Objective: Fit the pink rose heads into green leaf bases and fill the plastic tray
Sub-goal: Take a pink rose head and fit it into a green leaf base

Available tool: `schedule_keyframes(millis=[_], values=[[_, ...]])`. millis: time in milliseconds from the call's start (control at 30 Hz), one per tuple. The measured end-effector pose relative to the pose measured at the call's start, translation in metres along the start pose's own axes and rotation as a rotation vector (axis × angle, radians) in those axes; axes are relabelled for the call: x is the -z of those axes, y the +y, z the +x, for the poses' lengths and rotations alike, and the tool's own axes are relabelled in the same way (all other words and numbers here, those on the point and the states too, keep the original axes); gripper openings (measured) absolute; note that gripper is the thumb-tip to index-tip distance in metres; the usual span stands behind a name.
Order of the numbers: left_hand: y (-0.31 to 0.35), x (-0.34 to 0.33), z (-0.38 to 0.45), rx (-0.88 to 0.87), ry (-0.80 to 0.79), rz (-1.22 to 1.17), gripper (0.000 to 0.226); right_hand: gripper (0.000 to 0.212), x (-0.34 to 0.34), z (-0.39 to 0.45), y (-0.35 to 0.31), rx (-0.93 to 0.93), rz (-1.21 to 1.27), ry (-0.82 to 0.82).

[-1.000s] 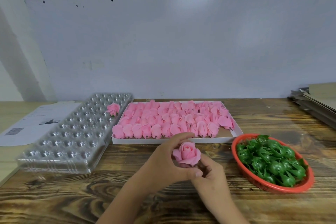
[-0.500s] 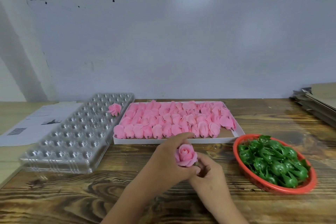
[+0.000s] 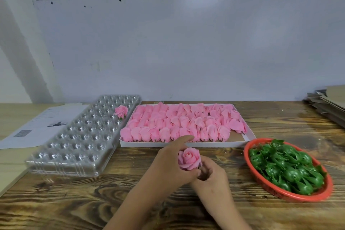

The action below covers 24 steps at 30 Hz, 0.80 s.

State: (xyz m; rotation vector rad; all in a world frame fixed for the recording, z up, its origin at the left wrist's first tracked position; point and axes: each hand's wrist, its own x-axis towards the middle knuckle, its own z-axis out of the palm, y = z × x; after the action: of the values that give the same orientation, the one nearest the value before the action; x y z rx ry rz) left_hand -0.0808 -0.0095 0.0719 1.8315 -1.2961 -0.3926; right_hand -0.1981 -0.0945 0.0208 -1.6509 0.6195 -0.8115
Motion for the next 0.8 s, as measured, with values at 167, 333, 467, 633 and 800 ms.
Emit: schedule_keyframes(millis=[167,333,467,633,800], values=[[-0.01,0.005,-0.001,0.019,0.032,-0.035,0.085,0.04,-0.007,0.001,-0.002,-0.033,-0.008,-0.071],[-0.022,0.033,0.0,0.066,0.128,-0.051,0.082,0.077,-0.005,0.0,0.006,-0.117,-0.131,-0.133],[-0.043,0.079,0.013,0.129,0.278,0.061,0.08,0.069,0.006,-0.004,0.016,-0.129,-0.216,-0.102],[-0.085,0.135,0.038,0.223,0.381,0.056,0.074,0.052,0.014,-0.01,0.02,-0.115,-0.234,-0.056],[-0.133,0.192,0.071,0.308,0.52,0.105,0.075,0.05,0.013,-0.01,0.02,-0.069,-0.261,-0.026]])
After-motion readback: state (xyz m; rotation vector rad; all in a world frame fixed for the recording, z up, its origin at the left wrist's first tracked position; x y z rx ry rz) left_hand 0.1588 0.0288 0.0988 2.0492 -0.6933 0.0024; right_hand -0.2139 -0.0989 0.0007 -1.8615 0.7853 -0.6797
